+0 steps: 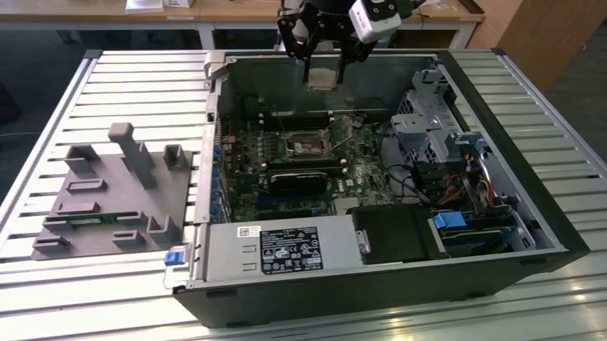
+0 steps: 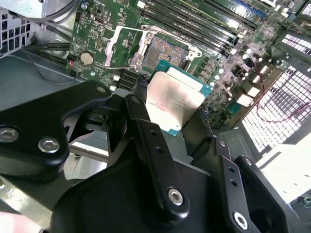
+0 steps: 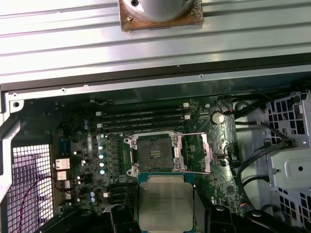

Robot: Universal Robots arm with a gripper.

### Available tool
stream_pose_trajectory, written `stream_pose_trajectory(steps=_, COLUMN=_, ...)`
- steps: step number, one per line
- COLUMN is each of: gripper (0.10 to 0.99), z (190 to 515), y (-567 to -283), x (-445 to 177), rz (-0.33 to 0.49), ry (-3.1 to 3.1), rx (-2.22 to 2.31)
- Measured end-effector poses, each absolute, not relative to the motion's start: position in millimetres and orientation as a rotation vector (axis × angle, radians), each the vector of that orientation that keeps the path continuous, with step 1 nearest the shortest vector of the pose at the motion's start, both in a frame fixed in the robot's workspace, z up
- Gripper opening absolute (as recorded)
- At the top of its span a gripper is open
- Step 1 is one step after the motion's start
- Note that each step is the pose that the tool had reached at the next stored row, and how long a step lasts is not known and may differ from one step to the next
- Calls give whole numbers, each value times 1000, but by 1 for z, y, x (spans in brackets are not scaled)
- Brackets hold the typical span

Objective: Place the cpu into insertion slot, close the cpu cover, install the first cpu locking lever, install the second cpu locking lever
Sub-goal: 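Place the cpu into insertion slot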

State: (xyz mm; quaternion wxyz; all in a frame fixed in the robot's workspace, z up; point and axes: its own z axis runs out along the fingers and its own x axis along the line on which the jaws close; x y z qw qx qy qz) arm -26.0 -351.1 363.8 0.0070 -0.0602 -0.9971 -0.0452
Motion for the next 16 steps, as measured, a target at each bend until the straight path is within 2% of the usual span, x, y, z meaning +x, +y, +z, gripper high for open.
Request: stream_pose_trajectory(steps=16, gripper=537, z=364, y=-351, x=-26, rz=-142, ry=-3118, rx=-208)
